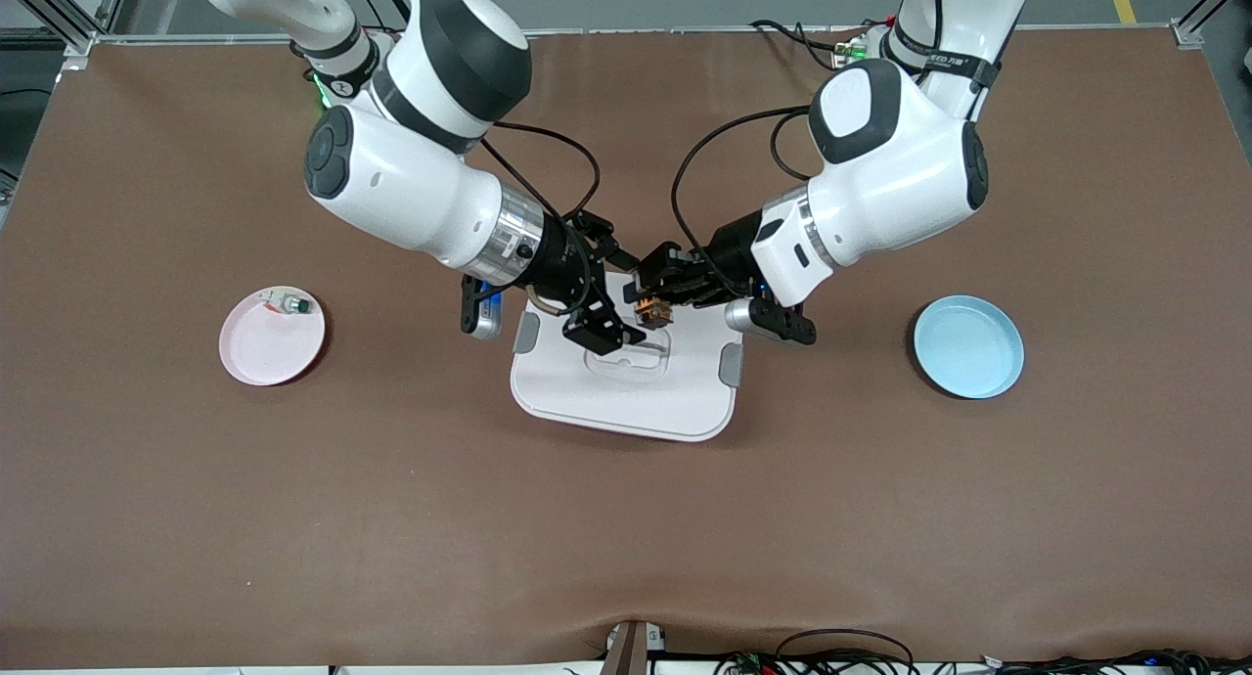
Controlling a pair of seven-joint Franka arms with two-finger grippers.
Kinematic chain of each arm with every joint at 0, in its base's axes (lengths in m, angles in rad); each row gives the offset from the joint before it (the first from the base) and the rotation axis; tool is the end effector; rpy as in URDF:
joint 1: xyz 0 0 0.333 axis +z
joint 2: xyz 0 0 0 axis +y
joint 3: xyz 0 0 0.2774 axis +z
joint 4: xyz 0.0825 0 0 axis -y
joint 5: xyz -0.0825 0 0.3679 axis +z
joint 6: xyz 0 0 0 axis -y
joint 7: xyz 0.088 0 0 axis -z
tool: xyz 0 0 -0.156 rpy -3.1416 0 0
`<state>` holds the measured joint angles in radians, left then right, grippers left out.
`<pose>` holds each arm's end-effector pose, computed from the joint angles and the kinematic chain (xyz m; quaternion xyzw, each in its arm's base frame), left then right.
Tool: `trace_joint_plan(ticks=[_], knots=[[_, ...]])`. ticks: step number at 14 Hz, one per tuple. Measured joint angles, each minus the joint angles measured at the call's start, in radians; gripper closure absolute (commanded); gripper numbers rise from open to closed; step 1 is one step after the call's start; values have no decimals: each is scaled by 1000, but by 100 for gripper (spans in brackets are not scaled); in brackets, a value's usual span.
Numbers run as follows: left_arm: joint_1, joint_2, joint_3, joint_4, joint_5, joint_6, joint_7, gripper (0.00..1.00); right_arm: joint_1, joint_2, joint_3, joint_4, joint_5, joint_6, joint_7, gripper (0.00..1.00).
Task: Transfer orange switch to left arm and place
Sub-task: 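Open the right gripper while the left gripper pulls the switch away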
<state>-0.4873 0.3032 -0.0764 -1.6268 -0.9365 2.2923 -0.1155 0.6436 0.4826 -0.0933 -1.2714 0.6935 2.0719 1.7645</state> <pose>0.5528 -0.4002 0.4305 0.9033 0.0355 0.0179 0.4272 0.5702 0.4358 0.4539 -0.7084 0.6205 0.2151 0.2587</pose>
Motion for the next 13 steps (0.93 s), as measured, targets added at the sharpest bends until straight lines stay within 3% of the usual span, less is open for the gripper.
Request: trace_joint_plan(ticks=[5,9,13], knots=[[51,-51,4,0,9,-130,-3,100,-76,0,-7,27,0,-194,-136,0],[102,-116,5,-1,127,-245,-21,100,-125,-1,-15,36,-15,-333,-278,0],[145,-176,6,-1,237,-357,-24,100,-193,-1,-20,79,-86,-518,-432,0]])
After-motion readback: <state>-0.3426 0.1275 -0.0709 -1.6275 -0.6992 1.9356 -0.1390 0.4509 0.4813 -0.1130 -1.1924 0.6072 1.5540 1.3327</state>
